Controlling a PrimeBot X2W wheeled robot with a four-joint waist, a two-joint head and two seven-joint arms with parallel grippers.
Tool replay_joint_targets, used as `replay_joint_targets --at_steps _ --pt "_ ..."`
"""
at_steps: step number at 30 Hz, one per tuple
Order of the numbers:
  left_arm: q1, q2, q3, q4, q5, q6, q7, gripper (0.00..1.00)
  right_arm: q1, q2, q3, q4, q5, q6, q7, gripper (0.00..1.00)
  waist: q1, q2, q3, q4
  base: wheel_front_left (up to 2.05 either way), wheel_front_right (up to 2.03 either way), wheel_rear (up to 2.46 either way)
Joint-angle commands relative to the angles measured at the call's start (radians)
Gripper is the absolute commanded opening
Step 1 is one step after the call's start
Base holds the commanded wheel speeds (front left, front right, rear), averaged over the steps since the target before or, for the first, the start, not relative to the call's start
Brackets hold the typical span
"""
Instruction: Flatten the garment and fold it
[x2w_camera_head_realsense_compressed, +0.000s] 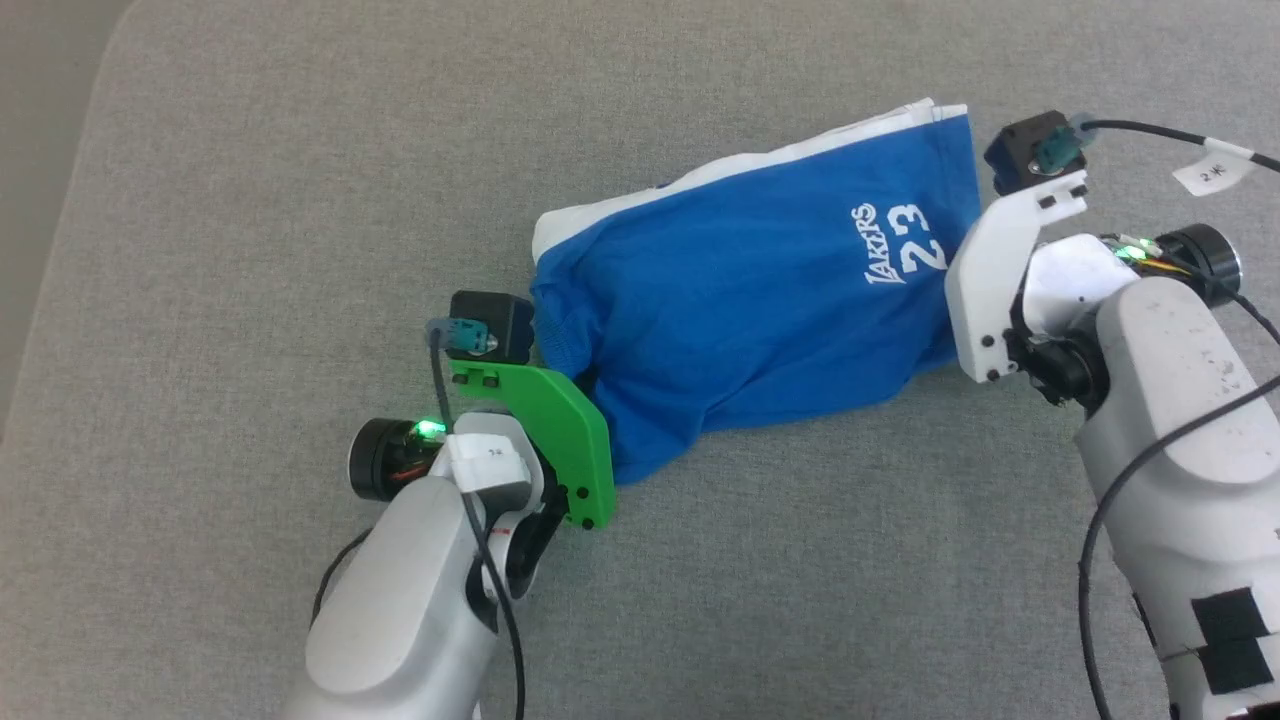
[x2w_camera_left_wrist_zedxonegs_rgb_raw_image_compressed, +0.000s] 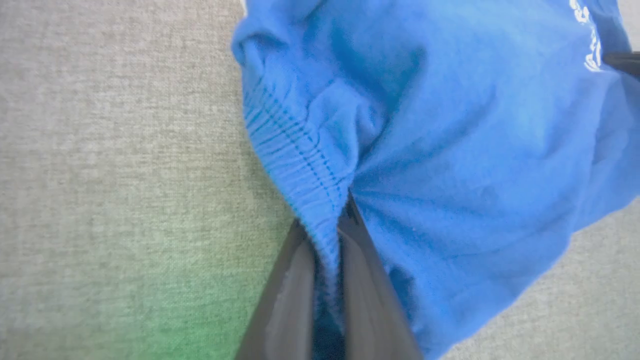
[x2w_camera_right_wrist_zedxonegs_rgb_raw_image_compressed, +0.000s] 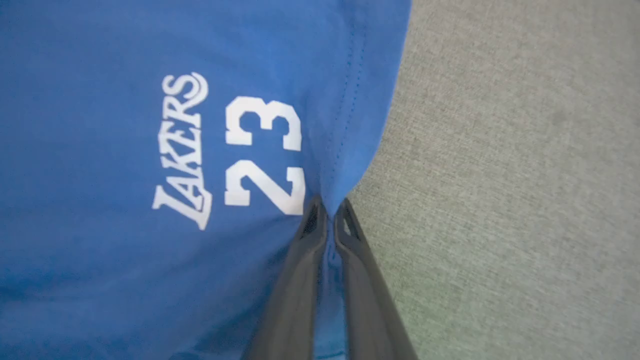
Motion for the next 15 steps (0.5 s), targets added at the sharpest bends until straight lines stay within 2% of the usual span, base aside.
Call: replay_joint_targets --at_steps 1,8,15 --pt "0.021 0.002 -0.002 0.015 -0.017 -0.009 0.003 0.00 0.039 -0.017 -0.004 0.004 0.014 -0.002 0.010 0.00 0.0000 0.0000 -0.009 0.005 0.00 0.00 0.00" --pt "0.052 0.030 0.039 -0.059 -0.072 -0.025 0.008 0.00 0.115 -0.063 -0.007 -0.106 0.125 -0.002 0.030 0.00 0.0000 0.0000 -0.067 0.007 0.00 0.00 0.00" --pt "0.136 0.086 0.065 -0.139 -0.111 -0.017 0.071 0.00 0.307 -0.123 -0.034 -0.304 0.238 -0.002 0.101 0.00 0.0000 0.0000 -0.128 -0.007 0.00 0.00 0.00"
